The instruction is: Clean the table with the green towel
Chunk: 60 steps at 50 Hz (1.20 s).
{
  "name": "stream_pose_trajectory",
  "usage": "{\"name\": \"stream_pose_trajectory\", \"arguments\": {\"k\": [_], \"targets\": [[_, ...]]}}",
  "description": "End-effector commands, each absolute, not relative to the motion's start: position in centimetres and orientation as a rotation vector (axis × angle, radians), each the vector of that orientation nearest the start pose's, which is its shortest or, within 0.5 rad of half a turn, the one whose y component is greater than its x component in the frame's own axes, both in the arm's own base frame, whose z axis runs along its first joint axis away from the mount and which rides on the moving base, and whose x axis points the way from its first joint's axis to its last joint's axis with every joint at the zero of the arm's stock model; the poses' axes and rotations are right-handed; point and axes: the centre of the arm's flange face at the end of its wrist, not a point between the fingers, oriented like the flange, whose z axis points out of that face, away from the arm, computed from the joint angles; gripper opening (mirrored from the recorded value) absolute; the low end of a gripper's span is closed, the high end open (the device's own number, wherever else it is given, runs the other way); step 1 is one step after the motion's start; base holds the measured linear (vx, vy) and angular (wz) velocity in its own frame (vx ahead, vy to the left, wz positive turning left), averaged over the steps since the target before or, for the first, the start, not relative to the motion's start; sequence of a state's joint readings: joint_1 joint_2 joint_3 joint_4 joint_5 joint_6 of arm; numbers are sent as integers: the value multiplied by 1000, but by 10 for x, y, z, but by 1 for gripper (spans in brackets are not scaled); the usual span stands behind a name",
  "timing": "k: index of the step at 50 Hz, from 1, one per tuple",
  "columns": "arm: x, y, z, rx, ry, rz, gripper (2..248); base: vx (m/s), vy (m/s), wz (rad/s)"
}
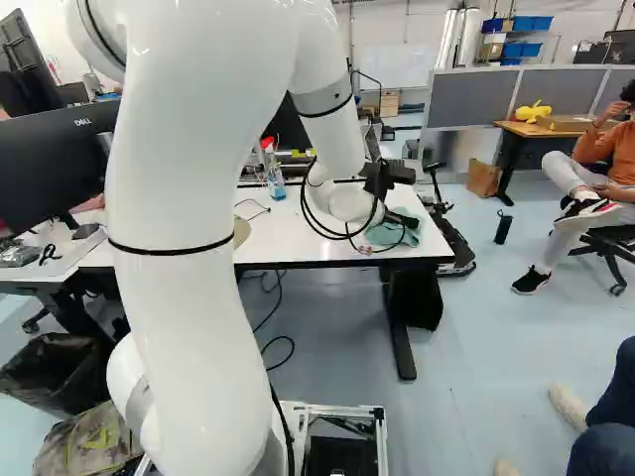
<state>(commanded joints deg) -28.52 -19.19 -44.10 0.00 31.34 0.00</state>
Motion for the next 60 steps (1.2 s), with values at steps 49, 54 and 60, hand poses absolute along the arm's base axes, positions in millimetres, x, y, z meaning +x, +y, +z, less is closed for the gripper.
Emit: {"name": "stream_pose_trajectory", "arguments": {"k": [49,54,60], "targets": [[456,-254,359,-2904,755,-1555,193,0,0,0],[456,-254,359,-2904,755,-1555,155,0,0,0],[456,-254,359,-2904,755,-1555,117,0,0,0]]}}
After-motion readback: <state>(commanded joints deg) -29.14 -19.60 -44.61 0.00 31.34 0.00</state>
